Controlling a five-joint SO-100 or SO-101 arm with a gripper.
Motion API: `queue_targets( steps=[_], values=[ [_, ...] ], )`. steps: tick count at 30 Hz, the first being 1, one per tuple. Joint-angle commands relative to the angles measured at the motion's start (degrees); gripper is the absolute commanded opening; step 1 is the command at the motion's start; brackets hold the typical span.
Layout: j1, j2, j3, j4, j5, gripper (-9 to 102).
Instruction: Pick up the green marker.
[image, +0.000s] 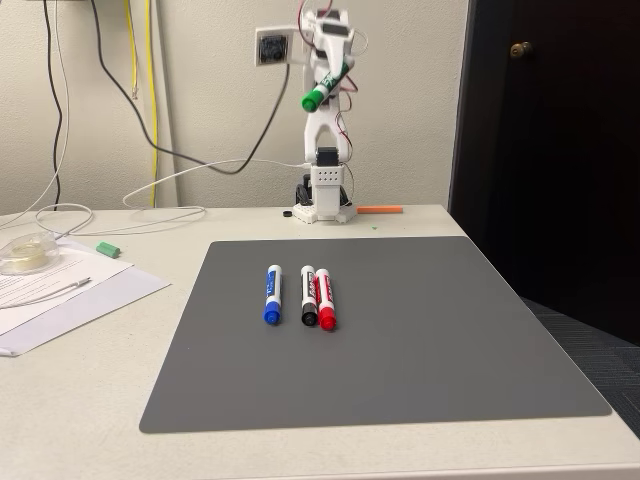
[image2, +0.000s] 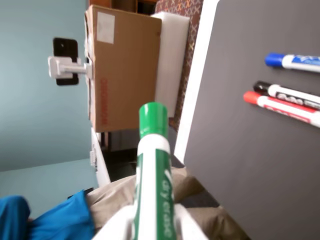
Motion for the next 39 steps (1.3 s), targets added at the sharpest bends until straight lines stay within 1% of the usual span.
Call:
queue_targets(
  steps=[1,3,5,17,21,39],
  values=[
    [0.79,10.81,19.34,-11.16,-0.53,8],
    [1.23,14.85,25.75,-15.82,-0.97,8],
    [1.58,17.40,29.97,-18.63,-1.41,8],
    [1.76,29.79,45.88,-28.48,-2.99,7],
    [1.58,31.11,48.34,-30.06,-2.99,7],
    [1.85,31.11,49.31,-31.55,-2.99,7]
  ],
)
